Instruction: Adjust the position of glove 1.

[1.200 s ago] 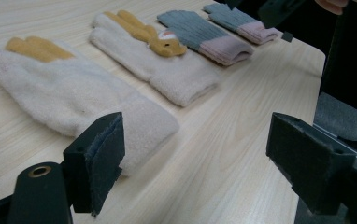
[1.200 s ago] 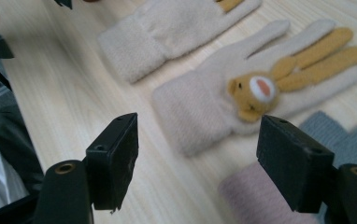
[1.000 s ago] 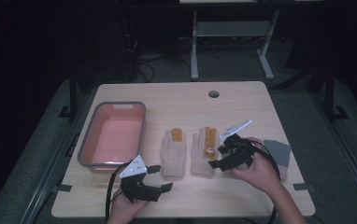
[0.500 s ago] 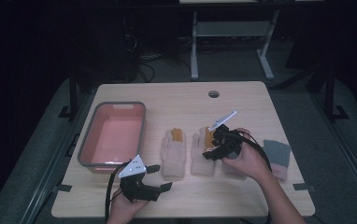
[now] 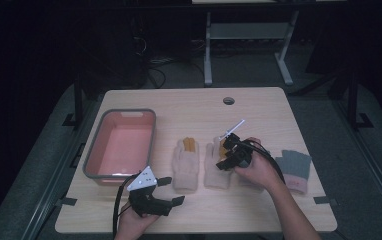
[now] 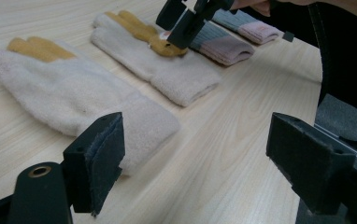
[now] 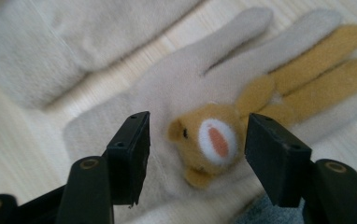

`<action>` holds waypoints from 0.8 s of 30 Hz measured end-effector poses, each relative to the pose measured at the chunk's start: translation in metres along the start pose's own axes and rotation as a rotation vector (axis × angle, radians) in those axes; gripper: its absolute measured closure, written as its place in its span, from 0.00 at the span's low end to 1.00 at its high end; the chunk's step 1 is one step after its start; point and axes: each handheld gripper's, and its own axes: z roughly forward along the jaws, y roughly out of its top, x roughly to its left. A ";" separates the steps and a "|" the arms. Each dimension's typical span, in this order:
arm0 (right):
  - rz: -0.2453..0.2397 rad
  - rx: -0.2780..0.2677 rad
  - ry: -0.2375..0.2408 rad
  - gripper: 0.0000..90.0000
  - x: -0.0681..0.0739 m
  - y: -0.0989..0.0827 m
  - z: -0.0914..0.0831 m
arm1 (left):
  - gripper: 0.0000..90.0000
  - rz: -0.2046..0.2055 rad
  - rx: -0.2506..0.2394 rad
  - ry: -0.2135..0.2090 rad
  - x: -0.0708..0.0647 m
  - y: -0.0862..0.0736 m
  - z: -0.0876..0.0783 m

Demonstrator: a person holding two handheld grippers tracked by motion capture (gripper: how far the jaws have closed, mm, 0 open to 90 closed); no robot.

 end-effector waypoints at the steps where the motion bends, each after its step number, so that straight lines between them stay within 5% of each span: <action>1: -0.004 0.007 -0.009 0.46 0.000 0.000 0.002 | 0.22 0.000 0.001 -0.001 0.000 0.000 0.000; 11: -0.034 0.071 -0.083 0.52 0.005 0.002 0.016 | 0.22 0.002 0.001 -0.001 0.000 0.000 0.000; 24: -0.020 0.064 -0.100 0.63 0.005 0.001 0.016 | 0.22 -0.001 0.002 0.000 0.000 0.000 0.000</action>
